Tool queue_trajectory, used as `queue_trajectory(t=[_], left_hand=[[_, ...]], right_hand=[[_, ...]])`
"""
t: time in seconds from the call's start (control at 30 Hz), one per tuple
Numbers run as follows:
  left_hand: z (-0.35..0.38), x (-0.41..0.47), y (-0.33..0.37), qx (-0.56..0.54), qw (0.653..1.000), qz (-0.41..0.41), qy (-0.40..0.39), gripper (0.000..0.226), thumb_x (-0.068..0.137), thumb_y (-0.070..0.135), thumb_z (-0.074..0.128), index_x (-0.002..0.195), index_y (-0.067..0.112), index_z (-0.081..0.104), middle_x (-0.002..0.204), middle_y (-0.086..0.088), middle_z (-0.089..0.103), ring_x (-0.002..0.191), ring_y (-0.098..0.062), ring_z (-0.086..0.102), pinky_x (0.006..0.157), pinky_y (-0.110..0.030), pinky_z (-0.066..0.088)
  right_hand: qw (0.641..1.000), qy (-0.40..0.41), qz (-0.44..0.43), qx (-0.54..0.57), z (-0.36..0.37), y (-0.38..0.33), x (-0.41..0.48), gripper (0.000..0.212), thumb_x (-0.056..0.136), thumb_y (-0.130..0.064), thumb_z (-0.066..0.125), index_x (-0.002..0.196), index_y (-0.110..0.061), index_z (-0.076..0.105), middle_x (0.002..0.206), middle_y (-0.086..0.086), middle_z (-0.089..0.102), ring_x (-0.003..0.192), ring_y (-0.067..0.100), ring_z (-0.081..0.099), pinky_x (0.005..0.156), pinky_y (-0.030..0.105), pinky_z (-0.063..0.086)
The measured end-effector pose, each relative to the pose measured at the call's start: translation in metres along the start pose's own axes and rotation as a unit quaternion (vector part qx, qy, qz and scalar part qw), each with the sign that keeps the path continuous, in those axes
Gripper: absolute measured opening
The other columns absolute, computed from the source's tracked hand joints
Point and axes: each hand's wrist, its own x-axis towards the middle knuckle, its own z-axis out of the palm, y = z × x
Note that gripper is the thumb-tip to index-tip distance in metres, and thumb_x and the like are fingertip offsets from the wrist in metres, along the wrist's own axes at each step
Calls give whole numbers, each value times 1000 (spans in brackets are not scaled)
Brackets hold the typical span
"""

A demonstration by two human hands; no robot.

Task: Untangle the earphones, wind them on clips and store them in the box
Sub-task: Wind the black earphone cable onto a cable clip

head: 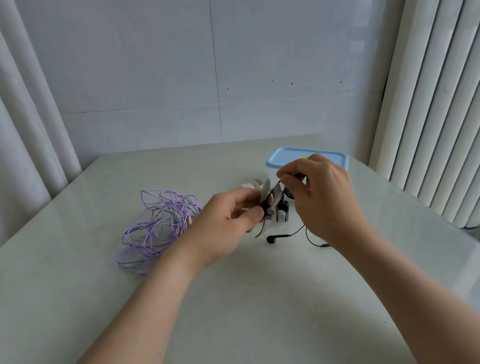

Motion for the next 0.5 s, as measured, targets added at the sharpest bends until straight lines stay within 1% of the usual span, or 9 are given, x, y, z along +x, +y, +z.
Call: queue_trajectory(t=[0.07, 0.13, 0.23, 0.27, 0.33, 0.37, 0.43, 0.47, 0.5], left_hand=[[0, 2, 0, -46, 998, 12, 39, 23, 105, 7, 59, 124, 14, 70, 117, -11, 76, 95, -17, 68, 89, -35, 55], [-2, 3, 1, -112, 991, 20, 66, 22, 104, 6, 59, 125, 6, 68, 118, -20, 73, 98, -22, 71, 88, -35, 57], [-5, 4, 6, -228, 970, 28, 81, 26, 106, 6, 54, 127, -7, 64, 117, -23, 71, 100, -26, 69, 95, -39, 58], [-6, 5, 8, -266, 959, 29, 91, 27, 107, 6, 52, 126, -9, 62, 120, -24, 70, 100, -26, 70, 95, -38, 59], [-10, 5, 12, -327, 937, 22, 119, 26, 108, 9, 48, 126, -6, 60, 128, -25, 69, 101, -24, 71, 92, -34, 59], [-12, 5, 14, -352, 927, 13, 126, 27, 110, 12, 46, 127, -4, 59, 132, -22, 69, 106, -24, 70, 96, -33, 58], [-16, 5, 14, -403, 906, -10, 128, 30, 112, 18, 42, 133, -1, 54, 134, -16, 70, 122, -27, 68, 109, -42, 51], [-18, 4, 14, -430, 893, -18, 132, 33, 113, 20, 40, 136, -1, 51, 134, -15, 70, 125, -29, 67, 112, -46, 49], [-18, 4, 14, -457, 878, -19, 138, 34, 113, 20, 39, 137, -2, 50, 131, -16, 71, 123, -32, 68, 111, -49, 49]], right_hand=[[1000, -10, 9, -22, 1, 5, 1, 15, 99, -15, 65, 93, -15, 79, 85, 5, 70, 85, 26, 61, 76, 34, 45], [999, -40, 17, -33, 1, 7, 1, 20, 99, -14, 63, 85, -9, 77, 76, 8, 72, 81, 32, 62, 74, 39, 50], [995, -92, 34, -27, 0, 5, -1, 23, 102, -15, 59, 88, -10, 77, 76, 3, 74, 77, 25, 63, 72, 36, 49], [993, -111, 40, -23, 0, 4, -2, 23, 102, -14, 58, 91, -11, 78, 79, 3, 75, 80, 24, 64, 73, 35, 50], [984, -166, 57, -4, -1, 4, -2, 25, 102, -10, 56, 100, -16, 79, 84, -3, 75, 84, 20, 65, 71, 31, 51], [978, -199, 67, 11, -2, 3, -3, 27, 102, -9, 55, 102, -20, 79, 83, -8, 74, 81, 15, 64, 69, 29, 52], [959, -265, 90, 46, -4, 0, -4, 28, 102, -9, 54, 100, -24, 78, 79, -10, 74, 67, 8, 63, 69, 37, 56], [950, -291, 99, 60, -5, -1, -5, 26, 103, -12, 55, 100, -24, 77, 79, -10, 75, 63, 7, 62, 71, 40, 58], [943, -309, 105, 72, -6, -3, -5, 23, 104, -15, 56, 100, -23, 77, 79, -10, 76, 60, 7, 62, 71, 39, 59]])
